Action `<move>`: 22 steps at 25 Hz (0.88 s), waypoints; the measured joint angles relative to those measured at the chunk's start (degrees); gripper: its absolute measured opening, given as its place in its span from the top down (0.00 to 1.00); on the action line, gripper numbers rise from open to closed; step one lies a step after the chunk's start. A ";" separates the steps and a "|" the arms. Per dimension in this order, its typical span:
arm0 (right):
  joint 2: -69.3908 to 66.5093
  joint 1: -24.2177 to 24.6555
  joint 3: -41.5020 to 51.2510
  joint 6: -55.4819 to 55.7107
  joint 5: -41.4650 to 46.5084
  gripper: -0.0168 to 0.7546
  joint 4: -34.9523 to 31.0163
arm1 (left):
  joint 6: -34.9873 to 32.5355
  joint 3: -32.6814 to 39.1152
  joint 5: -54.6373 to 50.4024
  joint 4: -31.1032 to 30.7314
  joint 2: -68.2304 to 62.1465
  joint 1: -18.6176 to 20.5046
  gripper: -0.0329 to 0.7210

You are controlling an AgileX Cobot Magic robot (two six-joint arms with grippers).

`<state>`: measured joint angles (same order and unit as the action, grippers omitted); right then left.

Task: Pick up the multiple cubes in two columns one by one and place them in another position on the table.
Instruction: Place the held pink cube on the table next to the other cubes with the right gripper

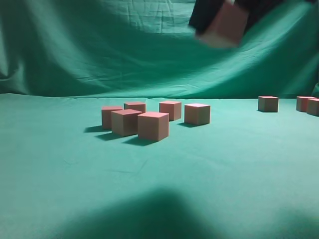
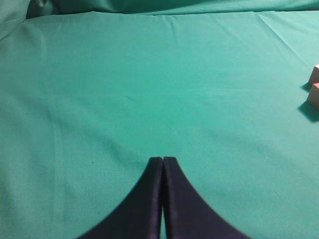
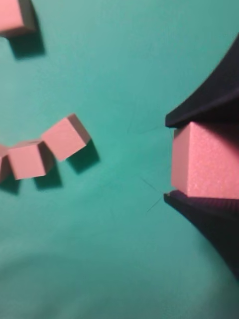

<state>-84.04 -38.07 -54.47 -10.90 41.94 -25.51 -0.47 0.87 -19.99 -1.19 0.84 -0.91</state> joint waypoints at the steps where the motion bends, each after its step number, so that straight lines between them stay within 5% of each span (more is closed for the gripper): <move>1: -1.76 -0.29 -0.86 0.45 0.26 0.63 0.00 | 0.00 0.00 0.00 0.00 0.00 0.00 0.96; 6: -9.71 -0.95 -7.72 4.31 2.54 0.63 2.12 | 0.00 0.00 0.00 0.00 0.00 0.00 0.96; 15: -16.73 -9.90 -13.36 31.58 5.39 0.63 30.56 | 0.00 0.00 0.00 0.00 0.00 0.00 0.96; 22: -19.25 -11.38 -13.61 35.54 3.62 0.63 33.04 | 0.00 0.00 0.00 0.00 0.00 0.00 0.96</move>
<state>-103.29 -49.45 -68.08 24.64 45.56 7.53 -0.47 0.87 -19.99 -1.19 0.84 -0.91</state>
